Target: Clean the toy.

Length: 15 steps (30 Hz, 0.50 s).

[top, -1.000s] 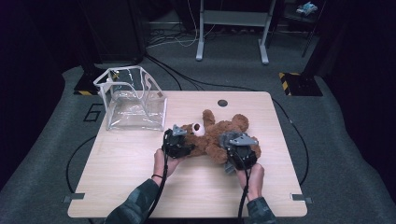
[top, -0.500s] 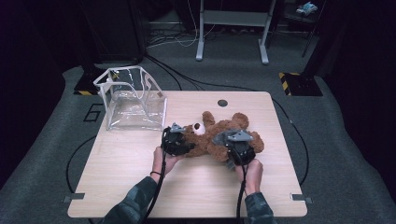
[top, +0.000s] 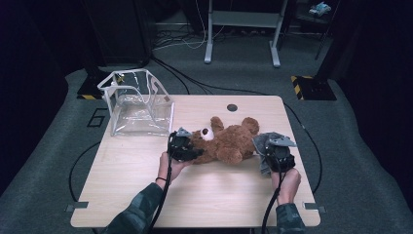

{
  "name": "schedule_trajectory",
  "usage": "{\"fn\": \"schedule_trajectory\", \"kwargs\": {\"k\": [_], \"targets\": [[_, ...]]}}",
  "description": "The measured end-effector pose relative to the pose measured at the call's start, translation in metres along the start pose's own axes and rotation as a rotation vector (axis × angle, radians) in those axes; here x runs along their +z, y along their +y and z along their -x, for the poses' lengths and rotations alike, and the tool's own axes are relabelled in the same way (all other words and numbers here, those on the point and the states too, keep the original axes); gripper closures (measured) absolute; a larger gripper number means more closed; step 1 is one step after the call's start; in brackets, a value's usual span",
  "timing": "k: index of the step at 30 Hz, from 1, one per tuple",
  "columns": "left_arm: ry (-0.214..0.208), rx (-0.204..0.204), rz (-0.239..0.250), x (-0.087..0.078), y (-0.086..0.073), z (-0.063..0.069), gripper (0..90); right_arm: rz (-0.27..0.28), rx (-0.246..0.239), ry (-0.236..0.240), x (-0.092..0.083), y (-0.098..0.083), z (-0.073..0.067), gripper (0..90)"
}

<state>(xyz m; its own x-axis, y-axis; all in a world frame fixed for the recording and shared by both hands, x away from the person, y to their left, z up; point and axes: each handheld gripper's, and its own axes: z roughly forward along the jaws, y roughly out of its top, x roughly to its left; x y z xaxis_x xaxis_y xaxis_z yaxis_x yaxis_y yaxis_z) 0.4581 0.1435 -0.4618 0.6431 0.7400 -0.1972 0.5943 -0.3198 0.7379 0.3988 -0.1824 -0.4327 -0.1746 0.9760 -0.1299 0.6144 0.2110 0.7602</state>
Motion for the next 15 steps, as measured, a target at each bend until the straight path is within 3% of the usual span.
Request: {"fn": "schedule_trajectory", "kwargs": {"k": [2, 4, 6, 7, 9, 11, 14, 15], "targets": [[-0.001, 0.004, -0.006, 0.000, 0.001, 0.000, 61.7, 0.022, -0.008, 0.056, -0.005, 0.004, -0.013, 78.1], [0.001, 0.007, -0.008, 0.000, 0.001, 0.000, 61.7, 0.034, -0.054, 0.126, -0.007, 0.009, -0.031, 78.1], [0.001, 0.006, -0.009, 0.000, 0.001, 0.000, 61.7, 0.044, -0.078, 0.210, -0.003, 0.014, -0.049, 78.0], [0.000, 0.005, -0.009, 0.000, 0.001, 0.000, 61.7, 0.038, -0.090, 0.228, 0.000, 0.016, -0.058, 78.0], [-0.002, 0.006, -0.011, 0.000, 0.001, -0.001, 61.7, 0.014, -0.115, 0.230, 0.011, 0.019, -0.072, 78.1], [-0.008, 0.001, -0.011, -0.001, 0.001, -0.002, 61.7, -0.009, -0.121, 0.201, 0.020, 0.018, -0.073, 78.3], [-0.013, 0.006, -0.016, -0.001, 0.001, -0.002, 61.8, -0.017, -0.096, 0.145, 0.028, 0.011, -0.059, 78.5], [-0.013, 0.006, -0.016, -0.001, 0.001, -0.002, 61.8, -0.022, -0.065, 0.151, 0.029, 0.009, -0.055, 78.5]]}}
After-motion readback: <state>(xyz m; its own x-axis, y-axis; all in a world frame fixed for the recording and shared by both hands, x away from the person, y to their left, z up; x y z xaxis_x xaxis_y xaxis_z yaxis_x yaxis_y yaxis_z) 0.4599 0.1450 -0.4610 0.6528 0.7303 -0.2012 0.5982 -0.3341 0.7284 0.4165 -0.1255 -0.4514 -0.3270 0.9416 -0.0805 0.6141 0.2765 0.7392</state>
